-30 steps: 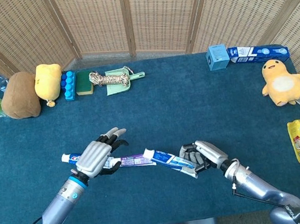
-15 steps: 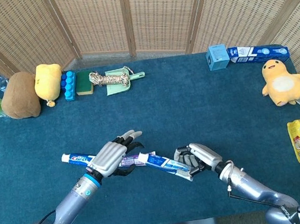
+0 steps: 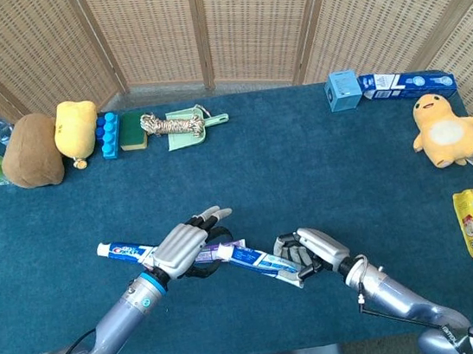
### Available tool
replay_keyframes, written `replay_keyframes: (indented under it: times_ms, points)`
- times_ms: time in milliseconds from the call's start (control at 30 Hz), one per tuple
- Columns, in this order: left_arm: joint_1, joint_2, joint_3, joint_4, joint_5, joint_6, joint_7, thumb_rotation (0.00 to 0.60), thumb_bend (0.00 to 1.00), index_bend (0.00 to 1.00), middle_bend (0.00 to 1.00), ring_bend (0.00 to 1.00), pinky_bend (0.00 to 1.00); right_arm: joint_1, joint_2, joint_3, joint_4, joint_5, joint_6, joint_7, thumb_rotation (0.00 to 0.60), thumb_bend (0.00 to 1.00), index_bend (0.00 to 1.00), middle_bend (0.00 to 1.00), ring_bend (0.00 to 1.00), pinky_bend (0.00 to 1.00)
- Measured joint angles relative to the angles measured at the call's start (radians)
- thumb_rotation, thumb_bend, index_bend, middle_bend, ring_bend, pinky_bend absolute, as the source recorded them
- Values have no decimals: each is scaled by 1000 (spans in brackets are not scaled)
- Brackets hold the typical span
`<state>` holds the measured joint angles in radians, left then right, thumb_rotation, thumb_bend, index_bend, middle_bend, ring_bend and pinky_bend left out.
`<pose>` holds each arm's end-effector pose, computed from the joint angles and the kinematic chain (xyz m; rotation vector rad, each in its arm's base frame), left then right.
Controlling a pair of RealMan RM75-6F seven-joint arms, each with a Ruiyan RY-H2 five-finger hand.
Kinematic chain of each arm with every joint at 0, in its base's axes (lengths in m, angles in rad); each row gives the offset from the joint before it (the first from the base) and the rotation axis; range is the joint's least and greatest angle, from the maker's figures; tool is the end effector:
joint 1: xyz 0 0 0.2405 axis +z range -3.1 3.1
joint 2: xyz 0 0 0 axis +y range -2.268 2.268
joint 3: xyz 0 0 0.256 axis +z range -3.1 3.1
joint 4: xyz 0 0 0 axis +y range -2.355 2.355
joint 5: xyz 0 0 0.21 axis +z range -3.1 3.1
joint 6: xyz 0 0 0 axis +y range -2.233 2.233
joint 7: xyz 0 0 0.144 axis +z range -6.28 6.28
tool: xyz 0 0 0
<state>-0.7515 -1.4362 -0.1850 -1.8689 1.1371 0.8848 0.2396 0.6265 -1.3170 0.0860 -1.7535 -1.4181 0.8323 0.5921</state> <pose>-0.0752 0.2823 -0.0064 -2.0604 -1.2373 -1.1452 -0.1526 -0.2722 0.0096 1.7659 -1.9003 1.2375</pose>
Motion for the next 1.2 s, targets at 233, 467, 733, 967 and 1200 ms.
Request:
replay_keyframes:
  times_ms: [233, 467, 733, 967, 1200]
  points:
    - [-7, -3, 8, 7, -6, 10, 1, 600, 358, 314, 97, 35, 158, -4, 7, -2, -1, -2, 5, 18, 600, 526, 915, 747, 704, 757]
    - [-12, 3, 19, 8, -17, 14, 0, 600, 359, 314, 99, 36, 158, -7, 13, -5, 0, -8, 11, 30, 600, 527, 914, 747, 704, 757]
    - [-17, -4, 22, 15, -11, 23, -11, 600, 359, 318, 101, 37, 159, -5, 16, -10, 1, -9, 4, 34, 600, 529, 915, 746, 708, 757]
    - [-22, -11, 23, 23, -3, 30, -22, 600, 359, 353, 109, 41, 162, -2, 17, -10, 1, -7, 3, 32, 600, 527, 915, 747, 707, 757]
    - [-24, -14, 26, 30, -6, 36, -24, 600, 359, 391, 116, 43, 166, -2, 16, -9, 4, -4, 1, 39, 600, 527, 915, 746, 707, 757]
